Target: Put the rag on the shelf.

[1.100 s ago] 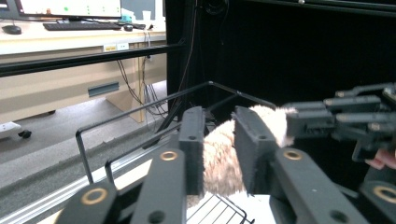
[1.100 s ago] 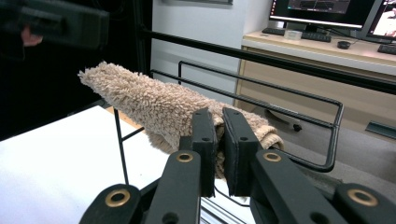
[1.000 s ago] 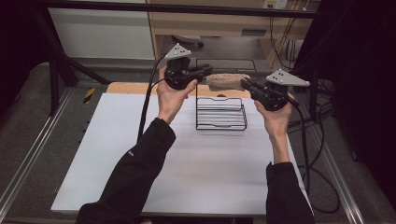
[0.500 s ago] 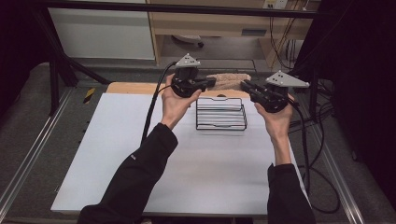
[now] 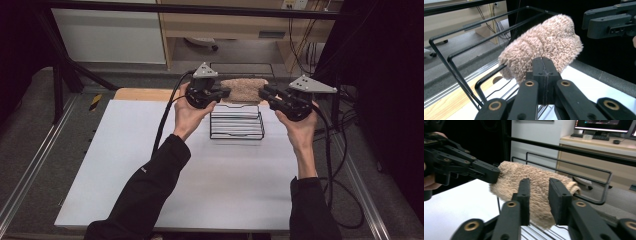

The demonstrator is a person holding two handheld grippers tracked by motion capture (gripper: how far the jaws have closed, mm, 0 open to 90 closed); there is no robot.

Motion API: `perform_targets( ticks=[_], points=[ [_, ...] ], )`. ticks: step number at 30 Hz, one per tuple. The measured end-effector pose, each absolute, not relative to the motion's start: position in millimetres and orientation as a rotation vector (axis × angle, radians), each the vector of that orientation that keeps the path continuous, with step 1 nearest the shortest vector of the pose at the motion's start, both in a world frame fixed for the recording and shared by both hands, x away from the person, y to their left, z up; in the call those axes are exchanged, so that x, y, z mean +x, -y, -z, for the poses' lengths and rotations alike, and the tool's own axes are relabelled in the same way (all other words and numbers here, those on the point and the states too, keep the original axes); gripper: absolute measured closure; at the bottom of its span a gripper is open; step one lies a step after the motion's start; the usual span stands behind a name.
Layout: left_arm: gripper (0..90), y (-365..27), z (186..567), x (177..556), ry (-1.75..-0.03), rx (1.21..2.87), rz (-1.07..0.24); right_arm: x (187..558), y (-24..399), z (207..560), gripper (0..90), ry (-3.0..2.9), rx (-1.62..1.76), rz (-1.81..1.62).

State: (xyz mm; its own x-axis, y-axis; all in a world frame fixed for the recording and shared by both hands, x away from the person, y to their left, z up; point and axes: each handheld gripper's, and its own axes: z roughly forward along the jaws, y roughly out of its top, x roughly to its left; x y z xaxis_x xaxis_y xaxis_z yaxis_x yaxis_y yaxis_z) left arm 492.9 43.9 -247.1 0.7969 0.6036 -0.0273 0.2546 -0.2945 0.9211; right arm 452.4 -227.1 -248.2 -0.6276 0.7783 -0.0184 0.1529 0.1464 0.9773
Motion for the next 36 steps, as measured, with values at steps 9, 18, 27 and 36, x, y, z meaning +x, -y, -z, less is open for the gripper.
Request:
perform_targets(
  ticks=[9,18,27,36],
  points=[
    [89.6,-42.7,260.3,492.2,-0.65,1.9,-0.412,460.7,220.8,266.2,90.0,-1.984,1.002,-1.43],
    [89.2,-40.1,265.9,497.3,-0.666,1.894,-0.424,472.1,219.2,277.8,89.6,-1.942,1.051,-1.391],
    [84.4,-42.6,265.5,494.7,-0.664,1.888,-0.418,465.8,220.9,275.5,86.7,-1.944,1.025,-1.406],
    [68.9,-50.9,263.2,488.8,-0.672,1.883,-0.398,457.1,224.8,273.0,78.7,-1.942,1.019,-1.428]
  ],
)
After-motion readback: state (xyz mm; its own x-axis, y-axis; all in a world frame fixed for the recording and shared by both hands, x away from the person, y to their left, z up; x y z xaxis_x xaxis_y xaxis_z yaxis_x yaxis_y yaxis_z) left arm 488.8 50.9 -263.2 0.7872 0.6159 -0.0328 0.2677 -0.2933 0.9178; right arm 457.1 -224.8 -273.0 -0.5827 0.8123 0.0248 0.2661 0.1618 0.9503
